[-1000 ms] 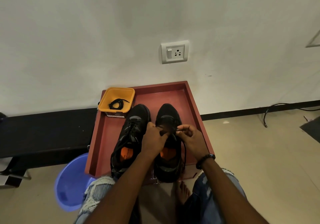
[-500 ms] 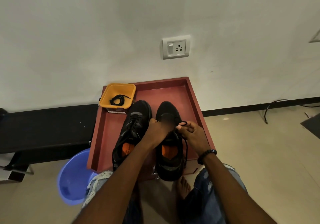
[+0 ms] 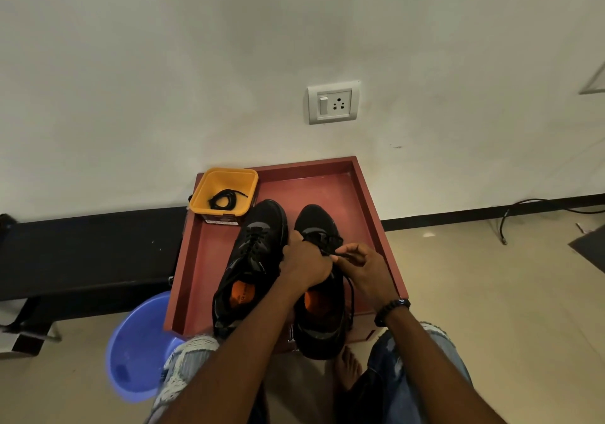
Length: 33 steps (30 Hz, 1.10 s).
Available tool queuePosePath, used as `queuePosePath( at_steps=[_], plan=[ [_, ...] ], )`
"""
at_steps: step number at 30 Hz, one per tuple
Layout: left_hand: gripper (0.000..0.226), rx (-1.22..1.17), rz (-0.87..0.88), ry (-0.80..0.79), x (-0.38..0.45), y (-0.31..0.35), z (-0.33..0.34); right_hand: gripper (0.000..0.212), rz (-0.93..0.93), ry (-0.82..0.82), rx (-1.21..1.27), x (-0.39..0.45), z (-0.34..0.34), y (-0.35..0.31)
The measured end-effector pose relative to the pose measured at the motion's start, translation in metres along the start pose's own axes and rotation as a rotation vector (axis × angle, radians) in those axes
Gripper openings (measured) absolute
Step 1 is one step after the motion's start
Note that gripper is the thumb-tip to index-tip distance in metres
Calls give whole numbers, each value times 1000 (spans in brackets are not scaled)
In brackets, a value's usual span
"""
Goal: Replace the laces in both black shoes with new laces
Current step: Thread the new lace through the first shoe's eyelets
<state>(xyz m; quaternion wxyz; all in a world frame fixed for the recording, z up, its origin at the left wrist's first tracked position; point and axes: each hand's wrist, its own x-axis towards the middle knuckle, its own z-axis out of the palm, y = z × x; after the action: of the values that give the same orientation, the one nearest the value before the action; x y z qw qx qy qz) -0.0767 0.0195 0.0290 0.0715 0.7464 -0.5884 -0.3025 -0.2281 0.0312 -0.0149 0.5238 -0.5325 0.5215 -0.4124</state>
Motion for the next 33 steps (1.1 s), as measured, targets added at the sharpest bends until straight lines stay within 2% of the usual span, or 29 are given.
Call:
queuePosePath(
  at_steps=[2, 5, 6, 8, 11, 13, 14, 15, 18, 19, 22, 25, 30, 33],
  plan=[
    [58, -112, -30, 3, 1, -2, 1, 14, -9, -6, 19, 0, -1, -1],
    [21, -275, -56, -26, 8, -13, 3, 15, -1, -16, 16, 0, -1, -2],
    [15, -334, -60, -21, 8, -14, 2, 15, 1, -2, 10, -1, 0, -2],
    [19, -464, -88, -25, 5, -16, -1, 14, -21, 49, -46, -1, 3, -1],
    [8, -578, -89, -66, 5, -16, -3, 14, -66, 105, -123, -3, 9, -2],
    [46, -643, -107, -68, 8, -19, -1, 16, -91, 122, -141, -5, 11, -4],
    [57, -665, -107, -83, 10, -23, -2, 16, -102, 123, -149, -5, 12, -5],
    [53, -668, -87, -95, 10, -26, -2, 16, -111, 120, -159, -6, 12, -6],
    [13, -602, 13, -84, 8, -34, -1, 18, -119, 90, -177, -5, 10, -8],
    [11, -551, 46, -57, 8, -35, 1, 17, -116, 76, -182, -5, 9, -9],
    [18, -355, 139, 30, 3, -36, 6, 9, -114, 35, -197, -5, 8, -6],
    [25, -210, 205, 100, -6, -31, 5, 4, -37, -37, -196, -2, 4, -5],
    [21, -140, 263, 171, -14, -28, 6, 18, 57, -243, 4, -5, -4, -22],
    [19, -108, 292, 201, -20, -24, 5, 31, 52, -284, -119, -9, -1, -23]
  ],
)
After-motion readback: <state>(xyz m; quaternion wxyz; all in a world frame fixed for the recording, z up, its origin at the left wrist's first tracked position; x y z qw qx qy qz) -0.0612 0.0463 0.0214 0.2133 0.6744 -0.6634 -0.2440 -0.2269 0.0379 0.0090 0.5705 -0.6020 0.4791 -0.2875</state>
